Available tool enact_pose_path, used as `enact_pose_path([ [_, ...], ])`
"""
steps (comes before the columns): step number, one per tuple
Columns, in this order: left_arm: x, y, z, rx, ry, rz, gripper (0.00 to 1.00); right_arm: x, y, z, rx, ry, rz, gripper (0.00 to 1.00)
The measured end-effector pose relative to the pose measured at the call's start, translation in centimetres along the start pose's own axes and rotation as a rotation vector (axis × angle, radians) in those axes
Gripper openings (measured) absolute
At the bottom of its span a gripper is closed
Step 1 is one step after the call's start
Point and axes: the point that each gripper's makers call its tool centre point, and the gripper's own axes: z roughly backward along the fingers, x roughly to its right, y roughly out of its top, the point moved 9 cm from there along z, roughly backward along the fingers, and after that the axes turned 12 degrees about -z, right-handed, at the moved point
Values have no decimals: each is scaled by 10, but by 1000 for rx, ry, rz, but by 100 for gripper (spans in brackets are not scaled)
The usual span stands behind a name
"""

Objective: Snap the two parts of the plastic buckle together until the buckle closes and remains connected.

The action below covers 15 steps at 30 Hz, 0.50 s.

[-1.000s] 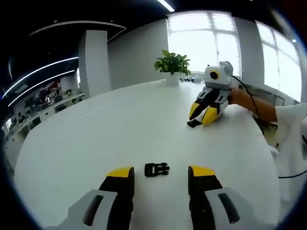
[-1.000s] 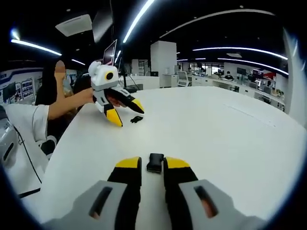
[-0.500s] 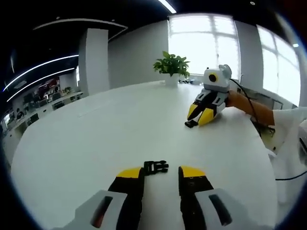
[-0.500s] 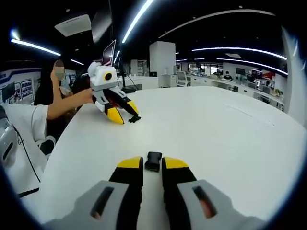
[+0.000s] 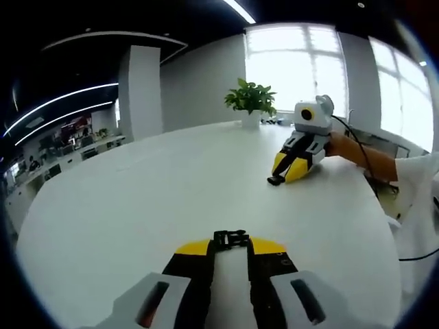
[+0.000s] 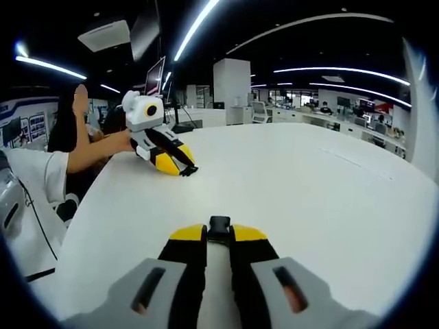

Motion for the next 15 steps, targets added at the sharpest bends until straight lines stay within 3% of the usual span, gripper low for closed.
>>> enact_pose_path([
  [4,3,1,-1,7,57,-6,18,1,3,-1,16,3,15,13],
  [8,4,5,0,30,122,45,18,2,4,-1,24,12,15,13],
  [12,10,9,1,21,199,127,18,4,6,-3,14,21,28,13],
  [15,13,11,-1,8,233,139,18,6,6,-4,10,23,27,13],
])
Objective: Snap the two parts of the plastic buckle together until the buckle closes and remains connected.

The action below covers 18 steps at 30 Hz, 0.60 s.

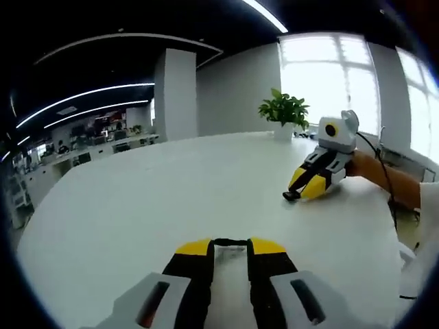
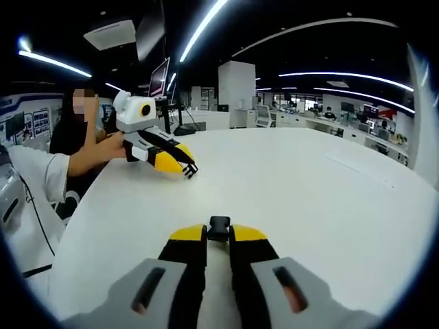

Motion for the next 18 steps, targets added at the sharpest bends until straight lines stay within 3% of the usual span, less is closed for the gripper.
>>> enact_pose_path([
  [8,8,-1,-1,-27,72,40,18,2,-1,-3,-9,16,10,13],
  [11,12,-1,-1,-27,76,65,18,1,1,-8,-29,49,49,13],
  [18,22,0,-3,-9,74,34,18,4,4,-14,-55,98,74,13],
])
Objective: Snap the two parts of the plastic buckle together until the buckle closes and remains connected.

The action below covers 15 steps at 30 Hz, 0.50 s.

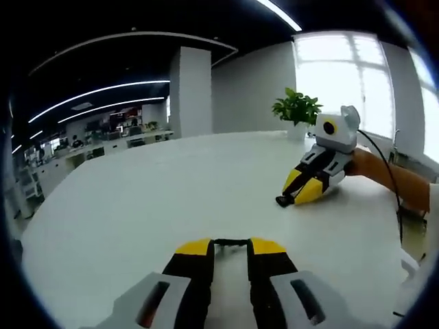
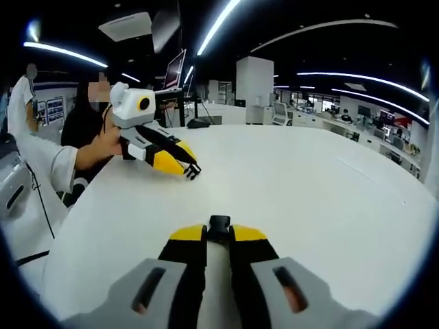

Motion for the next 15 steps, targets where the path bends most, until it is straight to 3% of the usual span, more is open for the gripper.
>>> enact_pose_path([
  [10,-4,-2,2,-15,76,-5,18,3,1,-3,2,43,13,13],
  [15,-1,-5,1,-43,44,-9,19,2,3,-6,0,52,20,13],
])
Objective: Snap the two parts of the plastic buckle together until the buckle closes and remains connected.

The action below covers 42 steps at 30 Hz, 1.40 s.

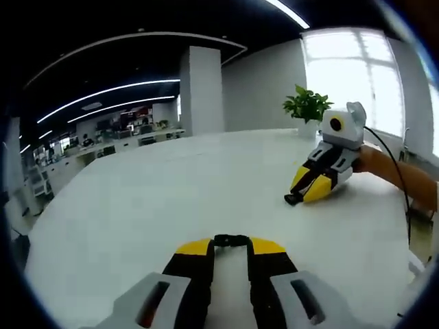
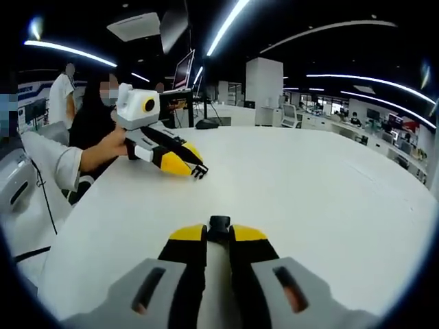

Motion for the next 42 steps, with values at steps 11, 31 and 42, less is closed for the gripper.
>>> enact_pose_path([
  [11,3,1,4,-2,-52,-112,54,-9,7,2,25,8,16,23],
  [31,-32,8,-15,80,-464,-294,57,-13,0,7,21,6,11,29],
  [42,-38,10,-23,102,-605,-324,54,-13,-2,9,24,0,-4,29],
])
